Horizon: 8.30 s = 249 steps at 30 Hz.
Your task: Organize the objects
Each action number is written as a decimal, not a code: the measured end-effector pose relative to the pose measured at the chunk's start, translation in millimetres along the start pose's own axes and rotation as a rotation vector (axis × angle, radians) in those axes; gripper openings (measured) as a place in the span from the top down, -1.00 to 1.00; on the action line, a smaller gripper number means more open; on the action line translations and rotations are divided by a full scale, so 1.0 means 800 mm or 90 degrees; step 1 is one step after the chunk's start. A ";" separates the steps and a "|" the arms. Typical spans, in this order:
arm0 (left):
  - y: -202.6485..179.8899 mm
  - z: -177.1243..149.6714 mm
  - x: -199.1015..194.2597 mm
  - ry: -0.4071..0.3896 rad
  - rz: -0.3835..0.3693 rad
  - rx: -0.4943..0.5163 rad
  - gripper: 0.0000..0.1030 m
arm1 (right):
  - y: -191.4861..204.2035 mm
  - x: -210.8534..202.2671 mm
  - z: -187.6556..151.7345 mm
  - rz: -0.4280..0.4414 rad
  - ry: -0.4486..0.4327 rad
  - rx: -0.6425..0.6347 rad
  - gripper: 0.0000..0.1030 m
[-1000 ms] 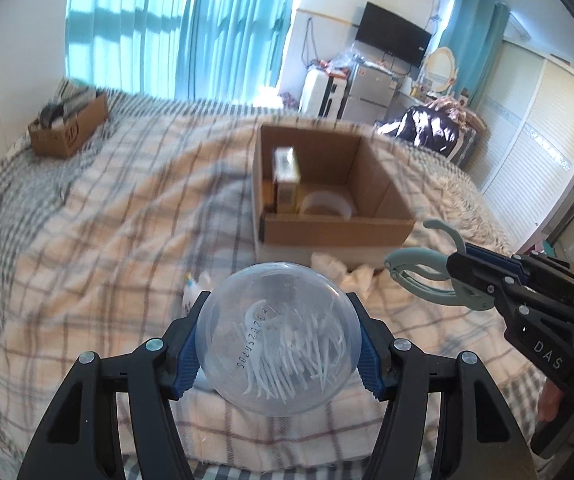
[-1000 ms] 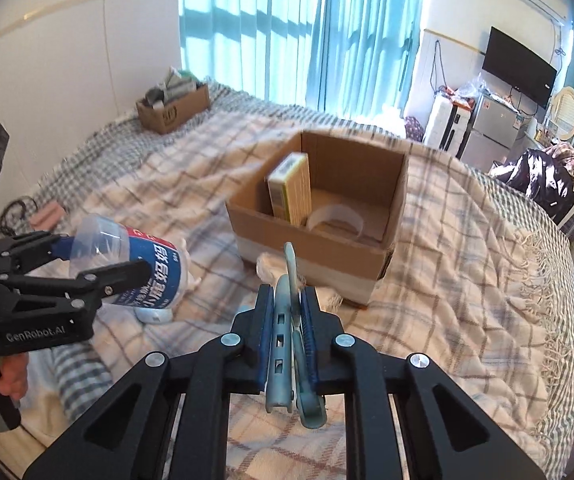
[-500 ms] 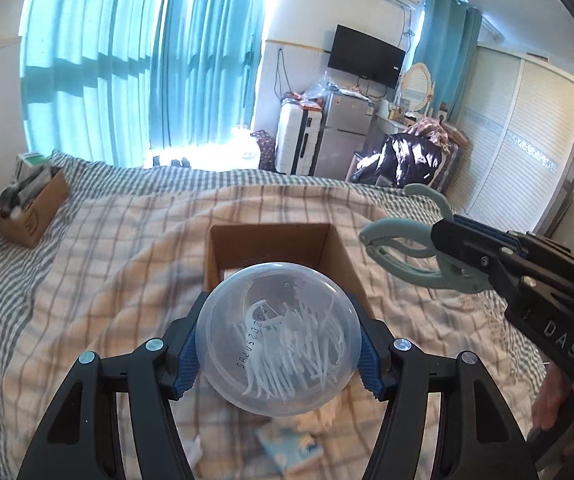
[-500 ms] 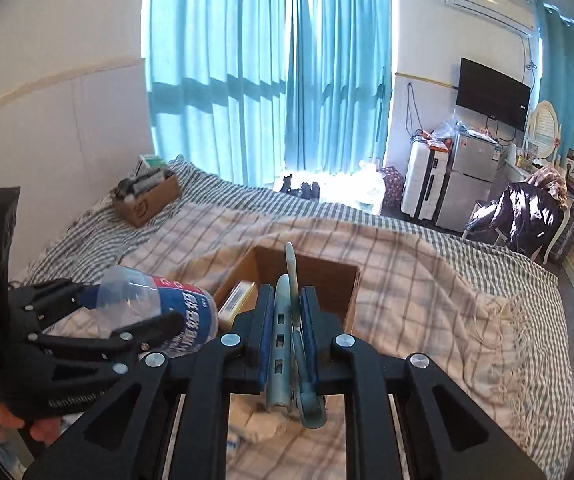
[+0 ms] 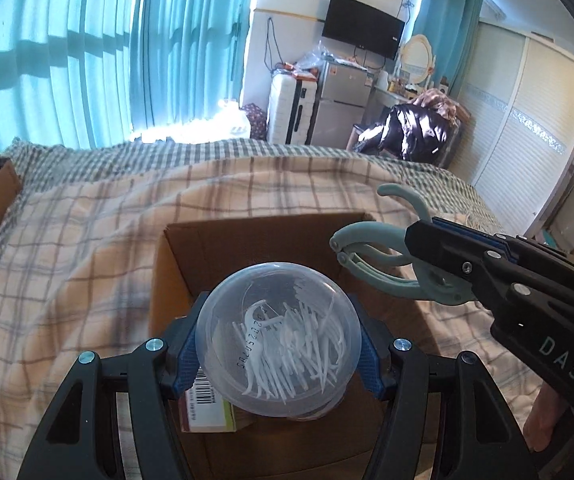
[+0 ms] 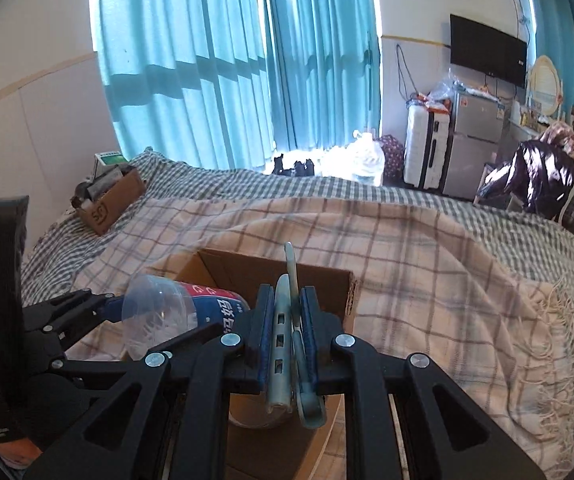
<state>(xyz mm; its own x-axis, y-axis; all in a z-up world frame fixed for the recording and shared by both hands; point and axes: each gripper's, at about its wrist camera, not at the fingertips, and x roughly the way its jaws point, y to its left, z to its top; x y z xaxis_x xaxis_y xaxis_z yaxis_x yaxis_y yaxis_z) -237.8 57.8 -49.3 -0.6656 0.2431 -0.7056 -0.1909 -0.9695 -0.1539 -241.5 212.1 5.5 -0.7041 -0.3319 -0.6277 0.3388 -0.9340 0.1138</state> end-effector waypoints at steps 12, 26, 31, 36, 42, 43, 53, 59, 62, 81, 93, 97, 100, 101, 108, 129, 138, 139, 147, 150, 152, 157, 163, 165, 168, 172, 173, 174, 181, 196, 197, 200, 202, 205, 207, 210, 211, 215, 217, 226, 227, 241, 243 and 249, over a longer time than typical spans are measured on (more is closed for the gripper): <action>0.013 0.002 -0.069 -0.017 0.010 -0.039 -0.70 | 0.006 -0.075 0.012 -0.021 -0.031 0.014 0.09; 0.065 -0.073 -0.228 -0.055 0.090 -0.038 -1.00 | 0.101 -0.231 -0.036 -0.044 -0.041 -0.044 -0.68; 0.094 -0.132 -0.231 -0.017 0.128 -0.065 -1.00 | 0.133 -0.218 -0.082 -0.036 -0.005 -0.058 -0.70; 0.114 -0.190 -0.215 -0.003 0.140 -0.101 -1.00 | 0.146 -0.175 -0.123 -0.022 0.043 -0.060 -0.70; 0.113 -0.239 -0.172 0.074 0.118 -0.118 -1.00 | 0.154 -0.116 -0.166 -0.033 0.108 -0.089 -0.70; 0.111 -0.245 -0.165 0.086 0.110 -0.117 -1.00 | 0.154 -0.106 -0.174 -0.035 0.120 -0.091 -0.70; 0.100 -0.289 -0.104 0.229 0.059 -0.111 -0.56 | 0.137 -0.042 -0.226 -0.035 0.224 -0.086 -0.70; 0.100 -0.289 -0.106 0.227 0.058 -0.118 -0.11 | 0.143 -0.033 -0.236 -0.032 0.243 -0.099 -0.70; 0.099 -0.287 -0.113 0.215 0.069 -0.120 -0.11 | 0.144 -0.033 -0.239 -0.034 0.247 -0.099 -0.70; 0.105 -0.265 -0.130 0.156 0.103 -0.108 -0.10 | 0.151 -0.014 -0.241 -0.004 0.257 -0.077 -0.02; 0.080 -0.277 -0.169 0.126 0.100 -0.109 -0.09 | 0.184 -0.115 -0.223 -0.004 0.163 -0.161 -0.01; 0.069 -0.270 -0.189 0.106 0.105 -0.107 -0.09 | 0.179 -0.155 -0.217 -0.001 0.134 -0.153 -0.02; 0.057 -0.251 -0.209 0.075 0.106 -0.099 -0.08 | 0.170 -0.186 -0.203 -0.005 0.103 -0.144 -0.02; 0.056 -0.244 -0.212 0.070 0.104 -0.098 -0.08 | 0.166 -0.196 -0.195 -0.008 0.092 -0.140 -0.02; 0.020 -0.166 -0.235 0.000 0.076 -0.060 0.27 | 0.127 -0.240 -0.118 -0.028 0.004 -0.107 -0.02; 0.005 -0.042 -0.037 0.018 0.009 0.017 0.69 | 0.034 -0.030 -0.028 -0.009 0.017 -0.015 -0.01; 0.005 -0.054 -0.027 0.047 0.015 0.050 0.06 | 0.004 -0.044 -0.025 -0.005 -0.043 0.041 -0.59; 0.004 -0.055 -0.037 0.039 0.016 0.047 -0.09 | 0.004 -0.055 -0.022 -0.007 -0.049 0.046 -0.59; 0.022 -0.058 -0.148 -0.039 0.045 0.030 -0.77 | 0.039 -0.158 -0.019 -0.031 -0.064 0.024 -0.66; 0.040 -0.069 -0.185 -0.058 0.047 0.005 -0.86 | 0.065 -0.192 -0.025 -0.030 -0.066 -0.002 -0.66; 0.054 -0.079 -0.203 -0.069 0.056 -0.012 -0.89 | 0.084 -0.208 -0.033 -0.026 -0.067 -0.019 -0.67; 0.095 -0.122 -0.218 -0.059 0.104 -0.064 -0.92 | 0.126 -0.203 -0.070 0.003 -0.036 -0.043 -0.71; 0.148 -0.182 -0.175 0.007 0.159 -0.155 -0.92 | 0.162 -0.133 -0.142 0.028 0.046 -0.068 -0.71; 0.153 -0.194 -0.150 0.042 0.171 -0.155 -0.92 | 0.169 -0.108 -0.165 0.036 0.078 -0.086 -0.71; 0.156 -0.208 -0.124 0.075 0.152 -0.158 -0.92 | 0.167 -0.071 -0.194 0.018 0.130 -0.099 -0.71; 0.151 -0.218 -0.097 0.115 0.158 -0.134 -0.92 | 0.149 -0.042 -0.210 0.007 0.171 -0.073 -0.71; 0.148 -0.221 -0.091 0.122 0.151 -0.127 -0.87 | 0.145 -0.038 -0.212 0.007 0.176 -0.064 -0.71; 0.145 -0.222 -0.085 0.126 0.143 -0.121 -0.78 | 0.141 -0.034 -0.215 0.008 0.180 -0.055 -0.71; 0.104 -0.236 -0.041 0.191 0.103 -0.044 -0.17 | 0.134 -0.026 -0.223 0.010 0.196 -0.044 -0.71; 0.156 -0.214 -0.118 0.123 0.139 -0.154 -0.17 | 0.208 -0.009 -0.232 0.069 0.246 -0.136 -0.60; 0.157 -0.215 -0.115 0.125 0.136 -0.157 -0.17 | 0.210 0.001 -0.233 0.066 0.257 -0.136 -0.59; 0.167 -0.215 -0.108 0.129 0.132 -0.167 -0.17 | 0.213 0.036 -0.240 0.018 0.298 -0.143 -0.58; 0.169 -0.215 -0.109 0.127 0.130 -0.173 -0.17 | 0.210 0.052 -0.243 -0.001 0.313 -0.138 -0.57; 0.173 -0.217 -0.109 0.127 0.131 -0.181 -0.17 | 0.202 0.068 -0.251 -0.003 0.338 -0.120 -0.35; 0.172 -0.217 -0.109 0.128 0.132 -0.180 -0.17 | 0.200 0.066 -0.253 -0.004 0.328 -0.117 -0.25; 0.169 -0.215 -0.111 0.123 0.130 -0.174 -0.17 | 0.201 0.059 -0.252 -0.006 0.315 -0.120 -0.11; 0.167 -0.215 -0.112 0.119 0.130 -0.172 -0.17 | 0.201 0.056 -0.252 -0.006 0.311 -0.123 -0.10; 0.163 -0.213 -0.120 0.110 0.128 -0.169 -0.17 | 0.208 0.033 -0.247 0.003 0.282 -0.138 -0.10; 0.161 -0.213 -0.124 0.105 0.131 -0.167 -0.17 | 0.212 0.013 -0.239 0.013 0.264 -0.142 -0.10; 0.135 -0.210 -0.159 0.075 0.141 -0.158 -0.17 | 0.205 -0.074 -0.186 0.029 0.164 -0.134 -0.10; 0.130 -0.209 -0.162 0.073 0.138 -0.158 -0.17 | 0.205 -0.083 -0.179 0.027 0.151 -0.130 -0.10; 0.052 -0.099 -0.188 -0.005 0.045 -0.083 -0.17 | 0.133 -0.155 -0.034 -0.008 -0.002 -0.115 -0.10; 0.040 -0.078 -0.180 -0.009 0.015 -0.074 -0.17 | 0.127 -0.151 -0.016 -0.021 -0.012 -0.128 -0.10; 0.002 -0.035 -0.124 -0.005 -0.030 -0.025 -0.17 | 0.091 -0.108 0.021 -0.023 -0.024 -0.121 -0.10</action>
<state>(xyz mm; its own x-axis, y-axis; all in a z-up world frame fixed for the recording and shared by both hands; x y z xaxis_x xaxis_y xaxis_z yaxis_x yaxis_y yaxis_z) -151.7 31.5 1.1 -0.6622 0.2887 -0.6914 -0.1939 -0.9574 -0.2140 -166.5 170.3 81.3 -0.7399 -0.3072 -0.5985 0.4220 -0.9048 -0.0572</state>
